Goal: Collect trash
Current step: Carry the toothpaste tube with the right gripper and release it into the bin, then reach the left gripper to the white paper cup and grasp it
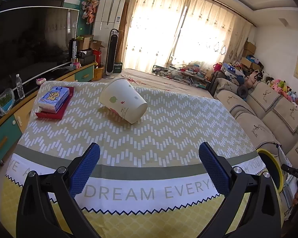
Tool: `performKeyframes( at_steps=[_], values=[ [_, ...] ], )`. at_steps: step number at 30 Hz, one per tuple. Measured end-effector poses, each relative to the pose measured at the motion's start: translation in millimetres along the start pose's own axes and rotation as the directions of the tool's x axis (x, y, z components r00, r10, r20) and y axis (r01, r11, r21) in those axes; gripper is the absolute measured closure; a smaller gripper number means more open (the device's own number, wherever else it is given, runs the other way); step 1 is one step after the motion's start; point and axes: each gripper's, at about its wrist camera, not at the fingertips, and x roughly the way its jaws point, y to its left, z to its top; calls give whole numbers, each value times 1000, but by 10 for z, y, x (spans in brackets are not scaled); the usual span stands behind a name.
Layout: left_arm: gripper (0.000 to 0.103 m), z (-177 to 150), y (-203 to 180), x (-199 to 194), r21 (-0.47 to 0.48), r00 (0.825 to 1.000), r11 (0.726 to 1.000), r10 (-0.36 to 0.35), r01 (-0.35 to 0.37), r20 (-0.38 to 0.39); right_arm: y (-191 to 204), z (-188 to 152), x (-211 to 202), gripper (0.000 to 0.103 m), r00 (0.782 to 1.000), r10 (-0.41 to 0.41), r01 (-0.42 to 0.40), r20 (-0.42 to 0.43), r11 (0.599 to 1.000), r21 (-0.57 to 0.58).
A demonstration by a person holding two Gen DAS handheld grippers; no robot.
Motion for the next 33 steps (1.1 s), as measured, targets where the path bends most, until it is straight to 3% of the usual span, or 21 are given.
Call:
performKeyframes(
  at_steps=[2,5,7,8,14,17,23,30,33],
  values=[
    [5,-3,7,18,-3,1000,1000,-1,1,-8,-60,-9,71,92,1000,-13,13,-10,1000,11],
    [5,-9,2,32,0,1000,1000,-1,1,-15,-110,-20,170,81,999,-42,42,-29,999,18],
    [5,-16,-10,37,4,1000,1000,0,0,-16,-144,-36,194,57,997,-72,73,-23,997,32],
    [5,-19,-14,39,6,1000,1000,0,0,-17,-135,-37,206,55,997,-74,75,-22,997,34],
    [5,-24,-13,101,2,999,1000,3,-3,-32,-83,-43,132,50,998,-61,61,3,997,42],
    [5,-30,-2,206,-13,995,998,61,-62,-76,-49,-50,105,47,999,-34,34,10,999,34],
    [5,88,9,442,-84,978,985,135,-150,-162,-29,-54,80,47,999,24,-25,25,999,33],
    [5,392,150,971,-225,954,954,137,-200,-268,-50,-65,78,46,997,68,-69,26,997,45],
    [5,523,196,1165,-234,941,935,200,-266,-274,-92,-69,83,46,996,79,-81,28,995,55]
  ],
)
